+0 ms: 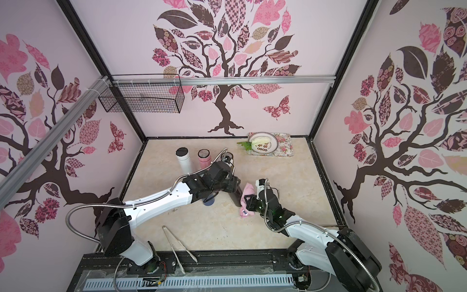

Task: Wipe the surface of the thermos
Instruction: Wipe the dirt from the surface of the thermos.

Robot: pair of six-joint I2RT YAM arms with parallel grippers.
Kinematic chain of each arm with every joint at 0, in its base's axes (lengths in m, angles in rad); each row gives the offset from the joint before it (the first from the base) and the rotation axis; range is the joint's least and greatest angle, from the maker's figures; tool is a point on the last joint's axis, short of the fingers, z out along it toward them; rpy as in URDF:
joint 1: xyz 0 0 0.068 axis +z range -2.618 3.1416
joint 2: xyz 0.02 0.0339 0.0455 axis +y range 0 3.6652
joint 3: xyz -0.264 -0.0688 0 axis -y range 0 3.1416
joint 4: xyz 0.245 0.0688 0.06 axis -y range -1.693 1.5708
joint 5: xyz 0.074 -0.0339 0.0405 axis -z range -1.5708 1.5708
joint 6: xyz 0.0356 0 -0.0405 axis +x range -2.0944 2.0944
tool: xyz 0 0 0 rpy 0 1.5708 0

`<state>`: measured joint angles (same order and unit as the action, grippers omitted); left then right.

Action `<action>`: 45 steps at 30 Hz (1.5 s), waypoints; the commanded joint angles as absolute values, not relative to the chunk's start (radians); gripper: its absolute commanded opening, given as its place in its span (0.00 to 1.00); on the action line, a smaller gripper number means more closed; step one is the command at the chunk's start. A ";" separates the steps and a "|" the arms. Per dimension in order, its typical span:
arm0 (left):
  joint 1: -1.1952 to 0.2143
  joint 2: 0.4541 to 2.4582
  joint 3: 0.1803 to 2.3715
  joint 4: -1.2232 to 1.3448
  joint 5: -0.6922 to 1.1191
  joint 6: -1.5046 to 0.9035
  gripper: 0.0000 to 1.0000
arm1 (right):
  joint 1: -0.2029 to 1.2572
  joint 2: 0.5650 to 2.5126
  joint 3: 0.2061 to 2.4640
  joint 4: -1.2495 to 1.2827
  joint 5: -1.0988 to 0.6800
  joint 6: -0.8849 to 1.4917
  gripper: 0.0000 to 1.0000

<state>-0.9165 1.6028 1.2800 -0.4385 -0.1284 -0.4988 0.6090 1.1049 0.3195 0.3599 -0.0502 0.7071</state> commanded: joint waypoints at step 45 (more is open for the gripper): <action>-0.996 1.509 1.003 -0.094 -0.046 -0.175 0.00 | 0.387 1.402 0.290 0.572 -0.643 0.809 0.00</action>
<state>-0.9878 1.4910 1.0466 -0.1291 -0.0441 -0.1570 0.3698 1.4181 0.2417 0.6235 -0.6094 0.8490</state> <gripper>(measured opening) 0.639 0.114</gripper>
